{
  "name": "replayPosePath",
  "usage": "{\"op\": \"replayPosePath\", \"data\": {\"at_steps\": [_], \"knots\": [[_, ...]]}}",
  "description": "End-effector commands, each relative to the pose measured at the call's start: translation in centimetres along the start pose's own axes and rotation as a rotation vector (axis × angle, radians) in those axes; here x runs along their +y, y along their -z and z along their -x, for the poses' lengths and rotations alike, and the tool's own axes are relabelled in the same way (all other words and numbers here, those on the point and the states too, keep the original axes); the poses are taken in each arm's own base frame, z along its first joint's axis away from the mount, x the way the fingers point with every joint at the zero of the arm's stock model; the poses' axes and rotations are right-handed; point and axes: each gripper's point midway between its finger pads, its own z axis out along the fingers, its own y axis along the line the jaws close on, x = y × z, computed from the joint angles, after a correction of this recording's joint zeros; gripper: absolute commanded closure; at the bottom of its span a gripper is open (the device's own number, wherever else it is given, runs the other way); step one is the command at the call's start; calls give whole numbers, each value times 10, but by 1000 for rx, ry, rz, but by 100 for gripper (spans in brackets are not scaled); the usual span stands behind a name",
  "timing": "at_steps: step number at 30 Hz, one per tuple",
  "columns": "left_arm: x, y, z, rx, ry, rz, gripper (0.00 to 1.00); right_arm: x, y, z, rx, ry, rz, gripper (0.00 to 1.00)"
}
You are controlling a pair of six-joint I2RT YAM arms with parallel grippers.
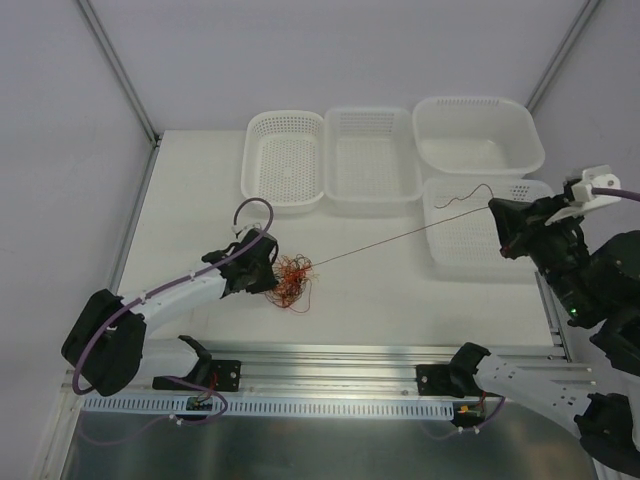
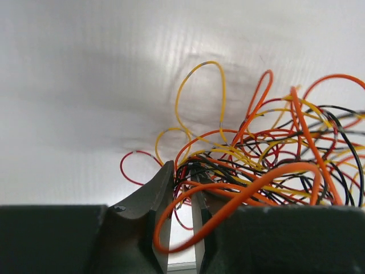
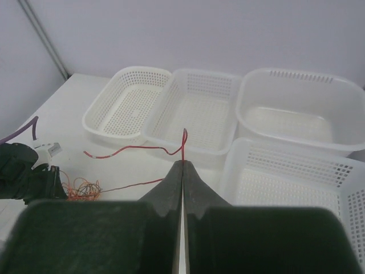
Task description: Untangle the cables
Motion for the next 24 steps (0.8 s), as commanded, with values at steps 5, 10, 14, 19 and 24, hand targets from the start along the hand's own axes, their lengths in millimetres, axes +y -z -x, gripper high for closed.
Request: {"op": "replayPosePath", "data": {"at_steps": [5,10,14,19,24], "knots": [[59,22,51,-78,-73,271,81,-41,27,33,-112,-14,-152,99],[80,21,67,-60,-56,337,78,-54,44,45,-156,-33,-178,99],[96,17,74,-46,-45,386,77,-59,53,48,-169,-39,-176,99],[87,19,78,-35,-82,336,77,-40,27,-8,20,13,-150,99],[64,39,86,-75,-117,200,73,-10,-8,-100,235,-6,-112,99]]}}
